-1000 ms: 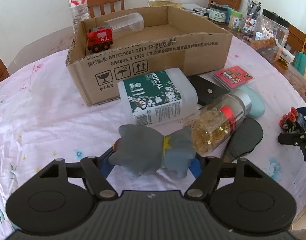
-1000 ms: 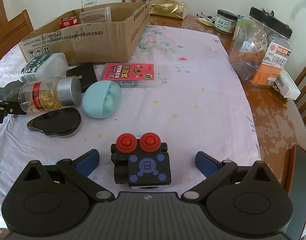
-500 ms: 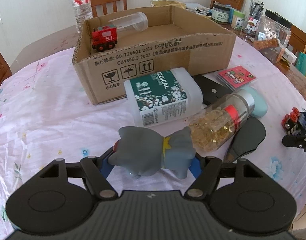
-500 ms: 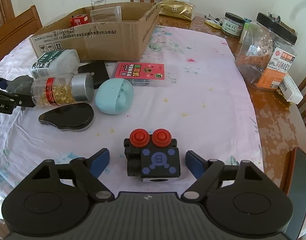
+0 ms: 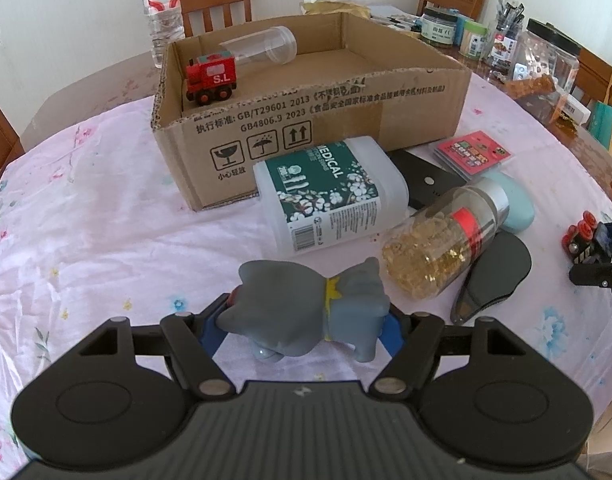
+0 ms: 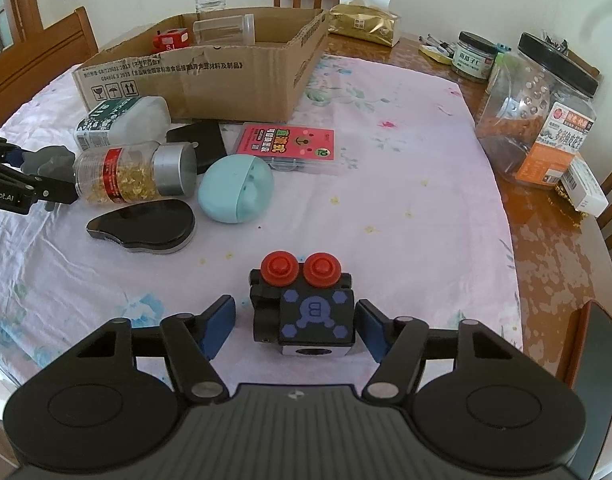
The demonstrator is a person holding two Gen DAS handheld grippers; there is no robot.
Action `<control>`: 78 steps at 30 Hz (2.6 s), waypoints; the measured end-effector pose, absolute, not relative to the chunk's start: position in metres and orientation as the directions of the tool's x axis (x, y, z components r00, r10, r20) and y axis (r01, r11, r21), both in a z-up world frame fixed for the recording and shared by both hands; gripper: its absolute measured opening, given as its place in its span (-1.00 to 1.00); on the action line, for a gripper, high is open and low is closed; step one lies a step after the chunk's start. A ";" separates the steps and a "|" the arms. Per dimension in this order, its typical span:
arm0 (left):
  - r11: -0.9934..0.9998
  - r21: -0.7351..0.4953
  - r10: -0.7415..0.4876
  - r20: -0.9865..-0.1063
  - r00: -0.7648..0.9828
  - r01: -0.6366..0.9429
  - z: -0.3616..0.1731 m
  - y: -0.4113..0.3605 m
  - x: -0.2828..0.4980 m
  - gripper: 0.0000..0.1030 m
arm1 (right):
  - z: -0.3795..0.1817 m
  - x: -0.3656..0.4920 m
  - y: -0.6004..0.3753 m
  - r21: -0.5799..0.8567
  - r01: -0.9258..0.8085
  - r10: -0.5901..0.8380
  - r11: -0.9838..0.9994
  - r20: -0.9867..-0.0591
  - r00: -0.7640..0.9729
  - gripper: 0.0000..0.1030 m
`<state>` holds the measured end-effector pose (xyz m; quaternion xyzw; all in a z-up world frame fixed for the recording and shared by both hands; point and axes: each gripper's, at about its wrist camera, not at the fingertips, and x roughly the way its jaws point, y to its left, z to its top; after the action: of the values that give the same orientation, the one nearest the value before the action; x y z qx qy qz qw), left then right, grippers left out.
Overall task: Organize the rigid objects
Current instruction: 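Close the right gripper on the navy robot while the left gripper grasps the grey elephant, then carry the robot and elephant into the cardboard box and release both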
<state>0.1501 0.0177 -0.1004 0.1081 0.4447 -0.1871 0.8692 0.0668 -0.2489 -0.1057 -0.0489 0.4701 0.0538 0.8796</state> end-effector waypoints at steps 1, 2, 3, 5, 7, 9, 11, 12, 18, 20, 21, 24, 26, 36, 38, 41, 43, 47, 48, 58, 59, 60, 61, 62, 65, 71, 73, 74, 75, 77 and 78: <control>0.906 0.023 -0.230 -0.813 0.535 0.423 -0.101 0.017 0.150 0.43 | -0.106 0.068 -0.248 -0.035 -0.142 0.050 0.989 -0.832 0.553 0.32; 0.906 0.024 -0.229 -0.812 0.537 0.423 -0.101 0.017 0.151 0.42 | -0.105 0.068 -0.247 -0.036 -0.146 0.051 0.989 -0.832 0.553 0.25; 0.906 0.022 -0.230 -0.812 0.536 0.423 -0.100 0.017 0.151 0.41 | -0.105 0.069 -0.246 -0.037 -0.151 0.053 0.988 -0.832 0.552 0.16; 0.908 0.019 -0.230 -0.813 0.535 0.419 -0.100 0.018 0.151 0.40 | -0.104 0.070 -0.246 -0.034 -0.154 0.057 0.987 -0.833 0.550 0.11; 0.909 0.021 -0.226 -0.814 0.534 0.416 -0.099 0.018 0.151 0.40 | -0.103 0.071 -0.246 -0.032 -0.146 0.054 0.989 -0.836 0.546 0.09; 0.911 0.028 -0.217 -0.816 0.536 0.412 -0.098 0.019 0.151 0.40 | -0.103 0.072 -0.246 -0.032 -0.141 0.051 0.989 -0.839 0.542 0.09; 0.912 0.031 -0.212 -0.818 0.534 0.408 -0.096 0.019 0.151 0.40 | -0.102 0.074 -0.247 -0.027 -0.139 0.051 0.990 -0.844 0.533 0.09; 0.913 0.030 -0.209 -0.820 0.533 0.406 -0.095 0.020 0.150 0.39 | -0.101 0.075 -0.247 -0.026 -0.138 0.051 0.990 -0.846 0.530 0.09; 0.911 0.025 -0.211 -0.829 0.518 0.411 -0.080 0.023 0.147 0.39 | -0.092 0.080 -0.247 -0.027 -0.155 0.057 0.988 -0.857 0.512 0.09; 0.909 0.028 -0.210 -0.833 0.513 0.417 -0.072 0.022 0.146 0.39 | -0.085 0.082 -0.246 -0.025 -0.171 0.068 0.985 -0.855 0.514 0.09; 0.908 0.025 -0.213 -0.832 0.512 0.419 -0.068 0.022 0.145 0.39 | -0.082 0.083 -0.246 -0.026 -0.179 0.072 0.983 -0.853 0.517 0.09; 0.904 0.010 -0.234 -0.825 0.514 0.427 -0.049 0.023 0.145 0.39 | -0.069 0.089 -0.243 -0.026 -0.212 0.091 0.977 -0.847 0.524 0.09; 0.902 0.013 -0.241 -0.812 0.531 0.431 -0.036 0.022 0.147 0.39 | -0.060 0.094 -0.241 -0.021 -0.235 0.110 0.972 -0.841 0.530 0.09; 0.911 0.063 -0.241 -0.720 0.651 0.407 0.002 0.014 0.196 0.39 | -0.009 0.140 -0.219 -0.052 -0.383 0.203 0.922 -0.780 0.592 0.09; 0.912 0.077 -0.233 -0.712 0.662 0.403 0.002 0.011 0.211 0.39 | -0.001 0.152 -0.214 -0.049 -0.400 0.221 0.915 -0.768 0.600 0.09; 0.915 0.089 -0.220 -0.709 0.671 0.394 0.001 0.007 0.227 0.39 | 0.008 0.172 -0.207 -0.052 -0.419 0.239 0.907 -0.755 0.611 0.09; 0.917 0.090 -0.219 -0.702 0.678 0.389 0.000 0.005 0.238 0.40 | 0.011 0.184 -0.202 -0.053 -0.429 0.249 0.902 -0.746 0.617 0.09; 0.927 0.086 -0.210 -0.686 0.697 0.364 -0.007 0.004 0.255 0.47 | 0.012 0.205 -0.192 -0.058 -0.440 0.256 0.896 -0.742 0.620 0.09; 0.932 0.087 -0.198 -0.689 0.697 0.351 -0.010 0.004 0.258 0.54 | 0.011 0.210 -0.190 -0.057 -0.443 0.258 0.895 -0.743 0.617 0.09; 0.971 0.046 -0.143 -0.674 0.724 0.234 -0.011 0.029 0.231 0.89 | 0.007 0.242 -0.175 -0.066 -0.460 0.256 0.886 -0.757 0.601 0.09; 0.975 0.048 -0.130 -0.671 0.730 0.218 -0.009 0.033 0.225 0.90 | 0.007 0.246 -0.174 -0.071 -0.460 0.251 0.885 -0.759 0.601 0.09; 0.978 0.046 -0.120 -0.668 0.734 0.202 -0.009 0.036 0.221 0.91 | 0.007 0.250 -0.174 -0.074 -0.460 0.248 0.885 -0.760 0.600 0.09; 0.981 0.040 -0.113 -0.668 0.735 0.187 -0.008 0.039 0.215 0.91 | 0.006 0.256 -0.173 -0.076 -0.459 0.245 0.885 -0.762 0.600 0.09; 0.984 0.034 -0.107 -0.669 0.736 0.174 -0.008 0.042 0.212 0.91 | 0.006 0.262 -0.172 -0.076 -0.456 0.243 0.887 -0.763 0.599 0.09; 0.990 0.011 -0.095 -0.679 0.728 0.140 -0.009 0.052 0.200 0.92 | 0.006 0.283 -0.168 -0.084 -0.448 0.230 0.890 -0.767 0.599 0.09; 0.995 -0.013 -0.081 -0.705 0.705 0.101 -0.017 0.065 0.185 0.92 | 0.003 0.334 -0.159 -0.104 -0.404 0.182 0.909 -0.772 0.609 0.09; 0.996 -0.002 -0.066 -0.710 0.701 0.092 -0.017 0.067 0.181 0.92 | 0.002 0.351 -0.158 -0.111 -0.365 0.155 0.924 -0.764 0.626 0.24; 0.996 -0.001 -0.063 -0.711 0.700 0.089 -0.017 0.068 0.179 0.92 | 0.002 0.357 -0.158 -0.113 -0.350 0.147 0.930 -0.757 0.636 0.63; 0.997 -0.003 -0.061 -0.713 0.699 0.083 -0.016 0.071 0.177 0.92 | 0.003 0.360 -0.158 -0.119 -0.338 0.137 0.933 -0.753 0.643 0.96; 0.997 -0.008 -0.059 -0.714 0.698 0.076 -0.014 0.075 0.173 0.92 | 0.007 0.357 -0.156 -0.152 -0.318 0.115 0.936 -0.722 0.683 1.00; 0.998 -0.009 -0.055 -0.718 0.694 0.069 -0.013 0.077 0.171 0.92 | 0.009 0.353 -0.155 -0.164 -0.319 0.109 0.934 -0.718 0.688 1.00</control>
<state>0.1707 0.0771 -0.0131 0.0093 0.3895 -0.0336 0.9204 0.3531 -0.1551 0.0095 -0.1390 0.3771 0.1177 0.9081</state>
